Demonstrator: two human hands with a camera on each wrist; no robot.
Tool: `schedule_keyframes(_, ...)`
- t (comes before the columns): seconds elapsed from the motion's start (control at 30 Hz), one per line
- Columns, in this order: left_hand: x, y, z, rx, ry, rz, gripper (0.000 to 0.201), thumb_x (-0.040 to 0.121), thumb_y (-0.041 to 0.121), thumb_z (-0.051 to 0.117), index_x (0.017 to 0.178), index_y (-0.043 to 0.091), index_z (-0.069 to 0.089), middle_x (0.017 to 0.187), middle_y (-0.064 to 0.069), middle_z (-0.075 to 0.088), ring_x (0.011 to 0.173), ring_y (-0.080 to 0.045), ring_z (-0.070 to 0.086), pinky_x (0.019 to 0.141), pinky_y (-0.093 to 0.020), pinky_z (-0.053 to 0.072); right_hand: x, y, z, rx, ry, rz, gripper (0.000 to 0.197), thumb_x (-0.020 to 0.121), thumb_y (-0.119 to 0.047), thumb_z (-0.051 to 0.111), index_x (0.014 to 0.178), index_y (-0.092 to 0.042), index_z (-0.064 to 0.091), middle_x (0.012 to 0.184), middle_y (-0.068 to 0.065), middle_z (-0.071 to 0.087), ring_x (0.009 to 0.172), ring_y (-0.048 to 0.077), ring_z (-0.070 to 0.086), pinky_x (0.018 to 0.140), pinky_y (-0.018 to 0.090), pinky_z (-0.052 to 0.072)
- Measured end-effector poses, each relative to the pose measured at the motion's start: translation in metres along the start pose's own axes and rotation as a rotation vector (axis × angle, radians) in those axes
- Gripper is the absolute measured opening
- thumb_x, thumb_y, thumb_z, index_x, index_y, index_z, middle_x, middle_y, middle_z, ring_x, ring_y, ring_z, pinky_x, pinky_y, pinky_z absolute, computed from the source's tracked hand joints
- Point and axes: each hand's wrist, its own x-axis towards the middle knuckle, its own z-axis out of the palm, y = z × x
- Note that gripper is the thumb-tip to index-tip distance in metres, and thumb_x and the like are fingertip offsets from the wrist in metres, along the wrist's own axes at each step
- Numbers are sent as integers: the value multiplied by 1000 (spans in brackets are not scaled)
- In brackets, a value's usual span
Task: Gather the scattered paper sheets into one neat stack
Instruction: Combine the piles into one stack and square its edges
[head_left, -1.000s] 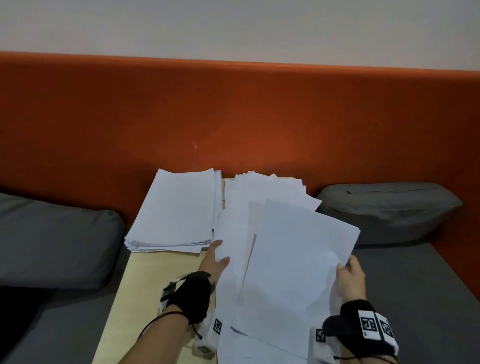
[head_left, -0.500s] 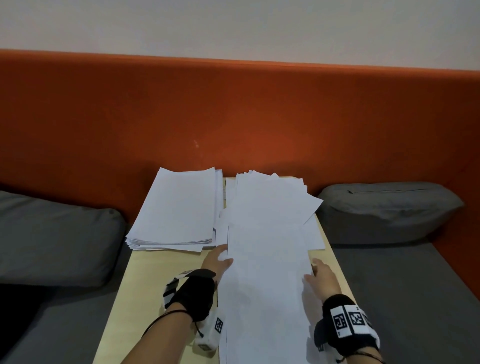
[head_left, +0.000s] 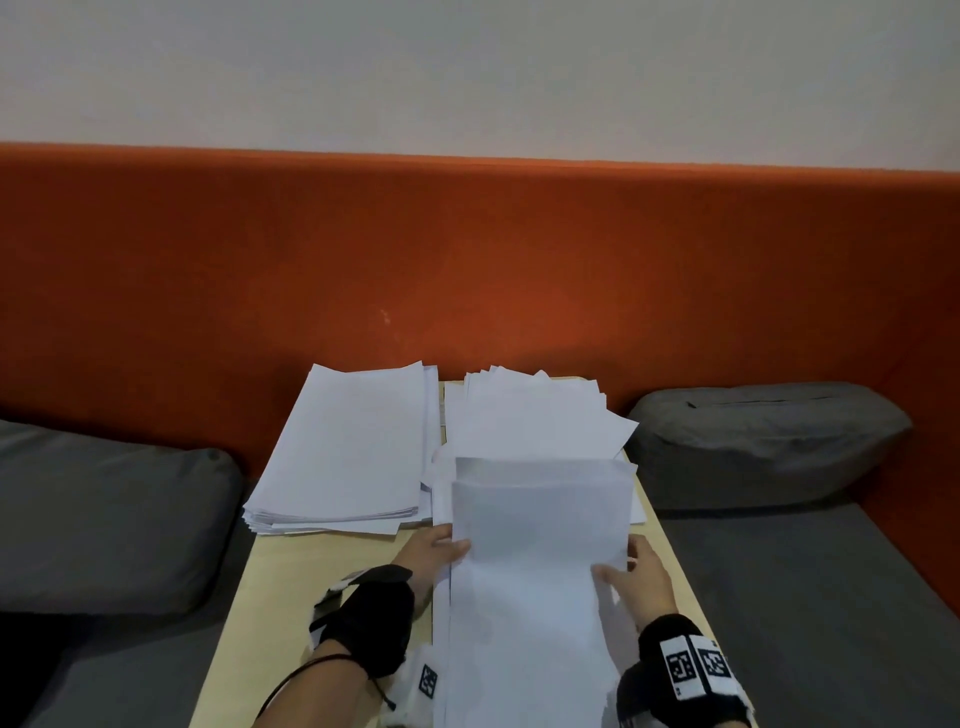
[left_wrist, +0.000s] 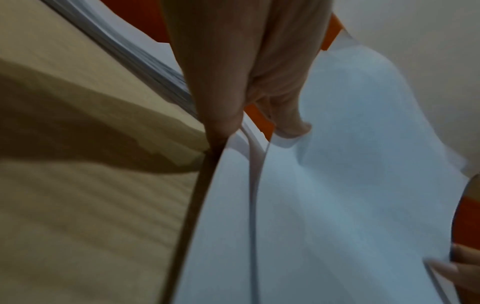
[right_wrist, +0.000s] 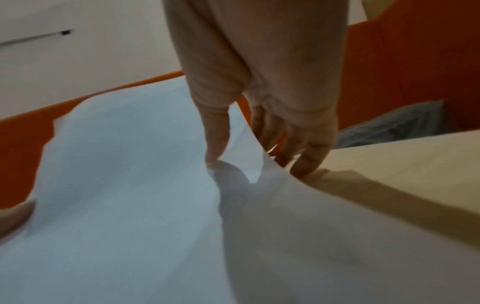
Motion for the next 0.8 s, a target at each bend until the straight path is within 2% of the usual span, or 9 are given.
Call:
schedule_keyframes(0.13,0,2,-2,-62,-31,2,24,93,3,50,114,-1,60,110,-19,67,101,-36,64,94,-44,49,-11,-5,-7,282,-54,-86,27,83,4,62,107,-7,61,106,14,69,97,29,64,88,42,52)
schedule_keyframes(0.23,-1,2,0,-83,-4,26,24,95,5,48,116,1,58,118,-15,62,106,-29,60,101,-42,43,-18,-8,-14,408,-33,-133,25,86,9,54,101,-9,62,94,9,68,84,22,65,65,17,55)
schedule_keyframes(0.3,1,-1,-1,-29,35,71,32,95,6,48,127,14,50,131,-5,51,122,-23,50,108,-36,36,-17,-5,-17,433,37,-142,27,86,11,52,97,-12,59,89,7,65,78,17,61,55,9,51)
schedule_keyframes(0.37,6,-4,-3,24,97,105,55,94,-1,47,140,26,34,141,-1,42,129,-24,44,112,-43,32,-11,0,-18,441,74,-134,28,86,10,52,99,-13,58,92,9,65,82,23,62,63,16,53)
schedule_keyframes(0.43,6,0,-3,48,138,88,76,89,-10,46,146,33,19,140,-5,43,121,-30,51,104,-47,41,-5,7,-18,409,81,-123,27,86,7,54,104,-13,58,100,14,65,94,31,61,82,32,51)
schedule_keyframes(0.5,3,8,0,166,159,100,76,87,-14,45,147,24,16,134,-4,41,115,-30,52,92,-33,47,-2,11,-18,396,82,-113,27,87,5,55,108,-12,59,103,14,64,99,32,60,91,40,47)
schedule_keyframes(0.6,5,14,5,324,162,145,51,87,-13,43,133,10,37,128,-13,51,109,-28,55,80,-20,45,1,14,-18,381,97,-101,25,87,3,55,106,-13,58,103,14,63,100,32,59,93,44,47)
schedule_keyframes(0.7,9,14,7,275,163,196,45,87,-15,35,103,26,47,96,-16,60,73,-22,53,63,-24,43,3,17,-16,388,106,-75,24,87,3,54,106,-11,58,105,16,64,100,34,59,93,45,48)
schedule_keyframes(0.8,13,6,9,250,146,244,57,86,-18,29,91,36,48,87,-17,54,70,-26,40,64,-32,33,4,19,-15,393,104,-53,22,87,3,54,101,-13,59,103,17,65,99,34,60,94,47,48)
